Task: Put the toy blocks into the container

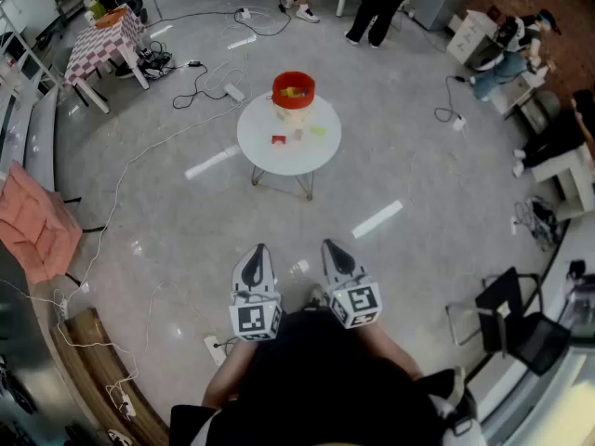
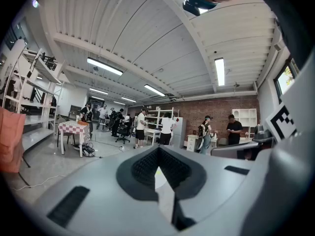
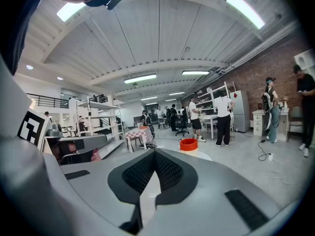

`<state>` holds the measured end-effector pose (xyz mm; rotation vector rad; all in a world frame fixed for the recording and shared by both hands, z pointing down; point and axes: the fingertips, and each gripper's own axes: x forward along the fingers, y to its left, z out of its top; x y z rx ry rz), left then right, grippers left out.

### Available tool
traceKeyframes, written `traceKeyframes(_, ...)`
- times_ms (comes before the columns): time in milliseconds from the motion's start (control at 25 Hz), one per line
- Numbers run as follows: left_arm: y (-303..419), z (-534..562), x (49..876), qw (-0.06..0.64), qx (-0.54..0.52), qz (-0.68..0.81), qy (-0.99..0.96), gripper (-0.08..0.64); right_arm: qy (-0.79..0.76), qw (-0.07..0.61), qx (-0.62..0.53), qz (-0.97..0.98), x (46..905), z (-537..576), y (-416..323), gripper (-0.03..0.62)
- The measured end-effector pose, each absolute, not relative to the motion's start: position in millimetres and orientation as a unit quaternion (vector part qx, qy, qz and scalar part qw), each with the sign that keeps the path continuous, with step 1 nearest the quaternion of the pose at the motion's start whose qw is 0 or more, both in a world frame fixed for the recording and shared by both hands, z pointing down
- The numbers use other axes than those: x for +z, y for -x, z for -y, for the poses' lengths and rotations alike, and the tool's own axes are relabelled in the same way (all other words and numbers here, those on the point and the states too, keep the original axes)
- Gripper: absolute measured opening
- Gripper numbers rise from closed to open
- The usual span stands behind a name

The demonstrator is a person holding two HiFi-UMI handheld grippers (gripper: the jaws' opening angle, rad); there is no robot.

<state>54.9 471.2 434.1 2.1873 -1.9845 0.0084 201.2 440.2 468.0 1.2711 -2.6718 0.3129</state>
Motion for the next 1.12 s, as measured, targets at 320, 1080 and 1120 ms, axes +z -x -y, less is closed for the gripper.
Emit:
traceKeyframes(320, -49, -471, 437, 0.100, -0.001, 0.667, -0.738, -0.009, -0.437, 0.075, 0.118, 0.888, 468, -438, -199, -0.014)
traceKeyframes(1080, 25, -474, 442, 0.104, -0.010, 0.631, -0.769, -0.009, -0.475, 0.066, 0.113, 0.870, 466, -444, -119, -0.014)
traceKeyframes(1120, 29, -473, 444, 0.108, -0.010, 0.628, -0.771, -0.009, -0.478, 0.067, 0.113, 0.869, 466, -444, -115, -0.014)
